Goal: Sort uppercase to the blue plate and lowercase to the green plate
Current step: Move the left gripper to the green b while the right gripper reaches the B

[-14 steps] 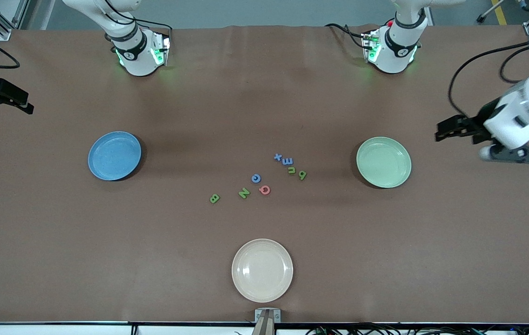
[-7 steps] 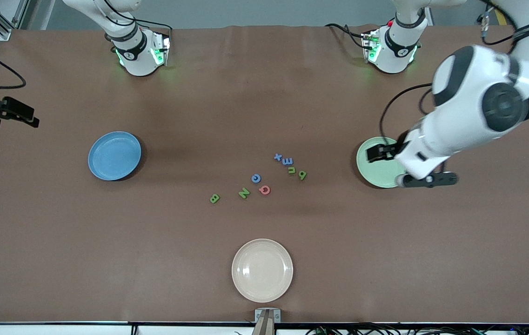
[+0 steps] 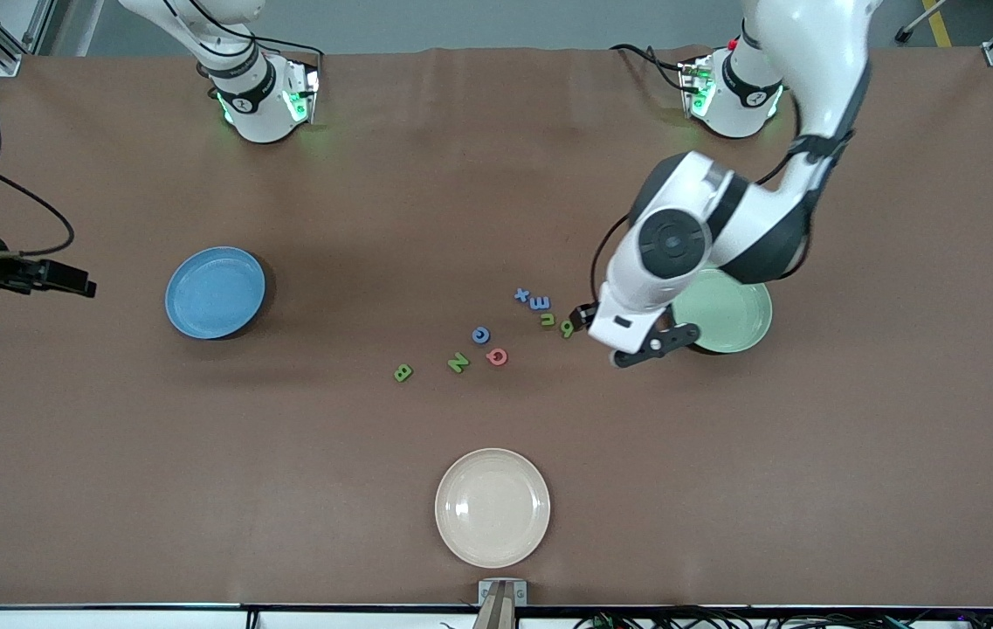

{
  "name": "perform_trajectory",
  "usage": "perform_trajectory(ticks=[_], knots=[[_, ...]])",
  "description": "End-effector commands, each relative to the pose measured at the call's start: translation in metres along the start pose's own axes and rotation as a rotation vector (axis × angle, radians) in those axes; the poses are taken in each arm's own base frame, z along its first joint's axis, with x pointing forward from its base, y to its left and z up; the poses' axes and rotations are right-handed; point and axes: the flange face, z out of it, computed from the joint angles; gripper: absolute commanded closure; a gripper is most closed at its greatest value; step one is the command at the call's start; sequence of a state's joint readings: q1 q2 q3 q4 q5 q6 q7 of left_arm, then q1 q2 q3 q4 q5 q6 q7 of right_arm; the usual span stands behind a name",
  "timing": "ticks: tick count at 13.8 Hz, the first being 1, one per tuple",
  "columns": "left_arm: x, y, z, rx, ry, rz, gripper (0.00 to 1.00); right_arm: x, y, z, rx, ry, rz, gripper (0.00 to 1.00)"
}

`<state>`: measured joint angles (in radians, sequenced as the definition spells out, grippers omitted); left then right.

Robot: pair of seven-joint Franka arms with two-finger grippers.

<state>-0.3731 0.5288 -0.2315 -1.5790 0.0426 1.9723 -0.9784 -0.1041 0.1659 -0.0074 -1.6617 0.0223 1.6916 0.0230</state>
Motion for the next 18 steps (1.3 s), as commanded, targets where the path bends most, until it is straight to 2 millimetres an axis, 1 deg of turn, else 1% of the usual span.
perform_trajectory(ticks=[1, 2, 3, 5, 7, 8, 9, 11, 13, 16, 18], knots=[[-0.002, 0.010, 0.026, -0.014, 0.021, -0.021, 0.00, 0.005, -0.073, 0.014, -0.010, 0.014, 0.151, 0.00], [-0.002, 0.011, 0.040, -0.021, 0.021, -0.032, 0.00, 0.007, -0.099, 0.023, -0.013, 0.020, 0.213, 0.00], [-0.007, 0.016, 0.053, -0.030, 0.024, -0.031, 0.00, 0.010, -0.128, 0.037, -0.016, 0.026, 0.284, 0.00], [-0.009, 0.017, 0.070, -0.048, 0.031, -0.040, 0.00, 0.014, -0.176, 0.065, -0.013, 0.046, 0.368, 0.00], [-0.017, 0.020, 0.080, -0.057, 0.037, -0.029, 0.00, 0.019, -0.220, 0.101, -0.006, 0.064, 0.463, 0.00], [-0.018, 0.020, 0.087, -0.069, 0.043, -0.028, 0.00, 0.017, -0.243, 0.125, -0.005, 0.069, 0.505, 0.00], [-0.018, 0.021, 0.096, -0.080, 0.059, -0.019, 0.00, 0.013, -0.259, 0.142, 0.004, 0.082, 0.541, 0.00], [-0.018, 0.020, 0.111, -0.077, 0.080, -0.026, 0.02, 0.002, -0.281, 0.179, 0.024, 0.106, 0.579, 0.00], [-0.027, 0.021, 0.125, -0.057, 0.065, -0.029, 0.08, -0.008, -0.297, 0.212, 0.045, 0.127, 0.617, 0.00], [-0.029, 0.021, 0.138, -0.043, 0.053, -0.049, 0.20, -0.019, -0.325, 0.248, 0.044, 0.125, 0.665, 0.00], [-0.029, 0.020, 0.146, -0.036, 0.047, -0.050, 0.27, -0.020, -0.336, 0.269, 0.062, 0.138, 0.698, 0.00]])
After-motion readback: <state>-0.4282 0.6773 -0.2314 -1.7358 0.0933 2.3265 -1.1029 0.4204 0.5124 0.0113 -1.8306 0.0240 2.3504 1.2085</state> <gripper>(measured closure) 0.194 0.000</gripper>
